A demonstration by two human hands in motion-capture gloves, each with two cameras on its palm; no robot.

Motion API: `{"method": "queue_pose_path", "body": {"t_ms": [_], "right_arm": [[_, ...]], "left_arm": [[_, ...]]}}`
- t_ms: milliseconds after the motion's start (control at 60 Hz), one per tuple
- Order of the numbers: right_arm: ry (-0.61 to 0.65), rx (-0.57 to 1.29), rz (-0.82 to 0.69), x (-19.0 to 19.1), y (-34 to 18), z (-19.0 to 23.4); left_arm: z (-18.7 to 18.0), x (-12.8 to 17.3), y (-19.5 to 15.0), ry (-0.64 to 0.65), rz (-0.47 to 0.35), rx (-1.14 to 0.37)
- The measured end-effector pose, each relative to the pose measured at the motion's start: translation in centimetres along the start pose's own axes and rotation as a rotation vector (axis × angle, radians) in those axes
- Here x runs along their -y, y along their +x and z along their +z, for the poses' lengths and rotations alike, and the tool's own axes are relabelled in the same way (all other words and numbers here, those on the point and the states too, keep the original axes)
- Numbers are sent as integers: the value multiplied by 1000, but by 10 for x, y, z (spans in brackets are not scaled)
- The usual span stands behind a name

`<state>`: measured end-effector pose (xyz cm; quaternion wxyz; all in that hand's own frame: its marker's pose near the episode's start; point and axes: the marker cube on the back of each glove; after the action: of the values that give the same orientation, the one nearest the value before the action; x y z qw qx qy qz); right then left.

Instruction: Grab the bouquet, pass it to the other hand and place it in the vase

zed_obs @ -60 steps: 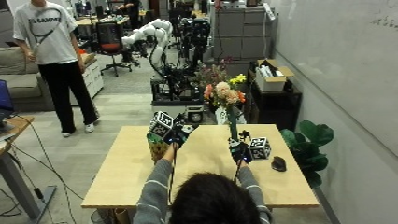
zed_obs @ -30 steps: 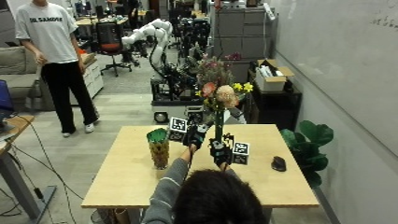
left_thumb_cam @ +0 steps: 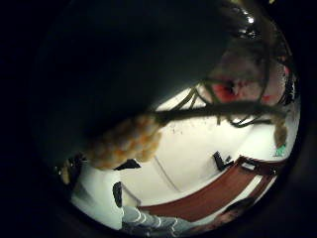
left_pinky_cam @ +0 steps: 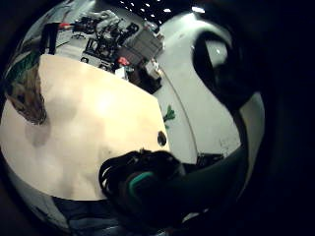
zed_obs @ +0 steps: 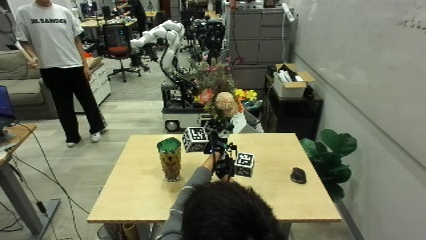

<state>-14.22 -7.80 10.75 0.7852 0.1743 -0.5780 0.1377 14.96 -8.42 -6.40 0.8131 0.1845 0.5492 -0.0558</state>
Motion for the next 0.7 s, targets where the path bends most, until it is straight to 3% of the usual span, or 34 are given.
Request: {"method": "queue_pose_path", "body": {"t_ms": [83, 183, 267, 350, 433, 517, 617, 667, 700], "right_arm": [[-60, 79, 12, 5, 7, 12], [-44, 11, -91, -4, 0, 11], [-94, -38, -11, -6, 5, 16], [-203, 109, -269, -18, -28, 20], [-171, -134, -156, -12, -9, 12], [-199, -137, -362, -10, -16, 6], [-207, -87, -234, 6, 6, 5], [-137, -232, -96, 9, 19, -7], [-126, -233, -79, 5, 14, -12]], "left_arm": [[-8, 3, 2, 37, -17, -25], [-18, 1, 6, 117, 41, 31], [-24, 7, 5, 143, 61, 47], [-32, 17, 4, 166, 93, 57], [-49, 29, 14, 193, 112, 58], [-73, 44, 29, 226, 109, 61], [-106, 65, 49, 278, 155, 81], [-120, 78, 55, 301, 175, 97], [-133, 79, 66, 312, 174, 111]]}}
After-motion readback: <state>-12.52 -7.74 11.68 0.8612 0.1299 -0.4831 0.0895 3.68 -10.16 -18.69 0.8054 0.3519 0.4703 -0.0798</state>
